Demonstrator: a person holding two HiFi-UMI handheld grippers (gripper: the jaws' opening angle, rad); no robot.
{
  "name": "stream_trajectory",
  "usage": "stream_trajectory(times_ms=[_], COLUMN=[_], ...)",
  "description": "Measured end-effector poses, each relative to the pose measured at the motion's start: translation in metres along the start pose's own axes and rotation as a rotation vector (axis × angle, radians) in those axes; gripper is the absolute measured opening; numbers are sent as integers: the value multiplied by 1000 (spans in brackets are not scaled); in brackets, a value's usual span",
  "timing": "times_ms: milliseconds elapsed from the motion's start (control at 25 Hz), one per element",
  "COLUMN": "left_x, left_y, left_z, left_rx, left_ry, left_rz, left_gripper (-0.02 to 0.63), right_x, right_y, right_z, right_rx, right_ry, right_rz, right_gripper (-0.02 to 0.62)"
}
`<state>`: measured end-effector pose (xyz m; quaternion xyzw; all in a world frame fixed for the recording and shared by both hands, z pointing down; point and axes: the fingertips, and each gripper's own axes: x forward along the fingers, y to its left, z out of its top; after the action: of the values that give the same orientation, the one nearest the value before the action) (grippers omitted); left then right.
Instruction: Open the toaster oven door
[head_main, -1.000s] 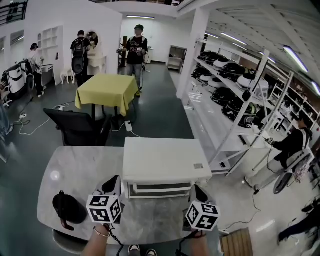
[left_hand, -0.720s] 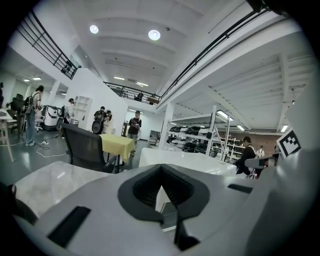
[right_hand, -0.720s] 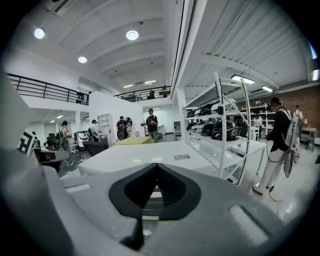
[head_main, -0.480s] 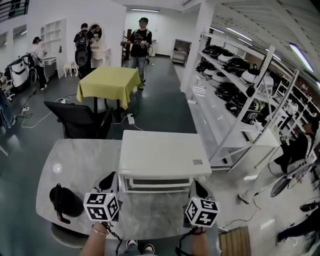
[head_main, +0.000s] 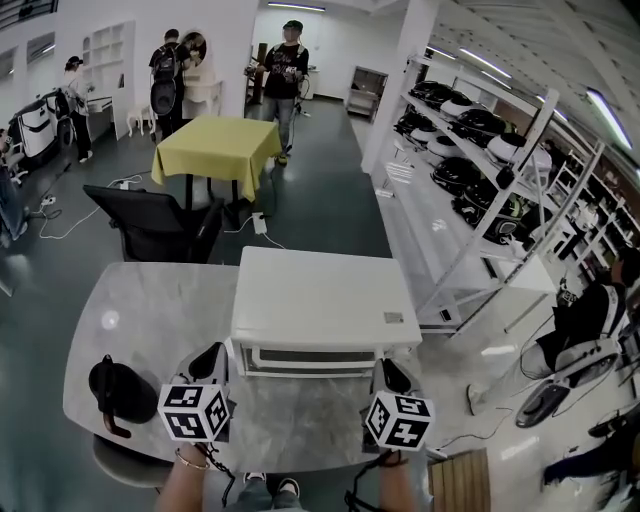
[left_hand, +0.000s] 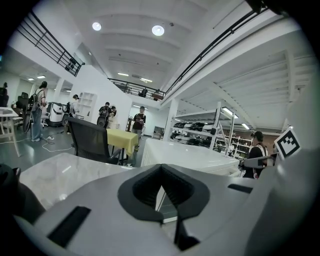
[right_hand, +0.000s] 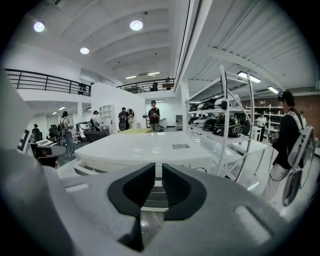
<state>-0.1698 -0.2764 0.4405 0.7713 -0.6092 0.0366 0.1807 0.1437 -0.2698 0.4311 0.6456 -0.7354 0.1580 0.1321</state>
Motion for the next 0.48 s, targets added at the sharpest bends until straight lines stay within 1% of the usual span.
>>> stream_trajectory(times_ms=[480], left_x=[4], left_y=[23], left_z=[-25], left_rx=[-56], left_ry=[35], left_rz=[47], left_gripper=[5], right_x=[21], right_y=[-13], right_z=[-6], right_rx=[-8], right_ry=[60], right_rz=[-13], right_gripper=[80])
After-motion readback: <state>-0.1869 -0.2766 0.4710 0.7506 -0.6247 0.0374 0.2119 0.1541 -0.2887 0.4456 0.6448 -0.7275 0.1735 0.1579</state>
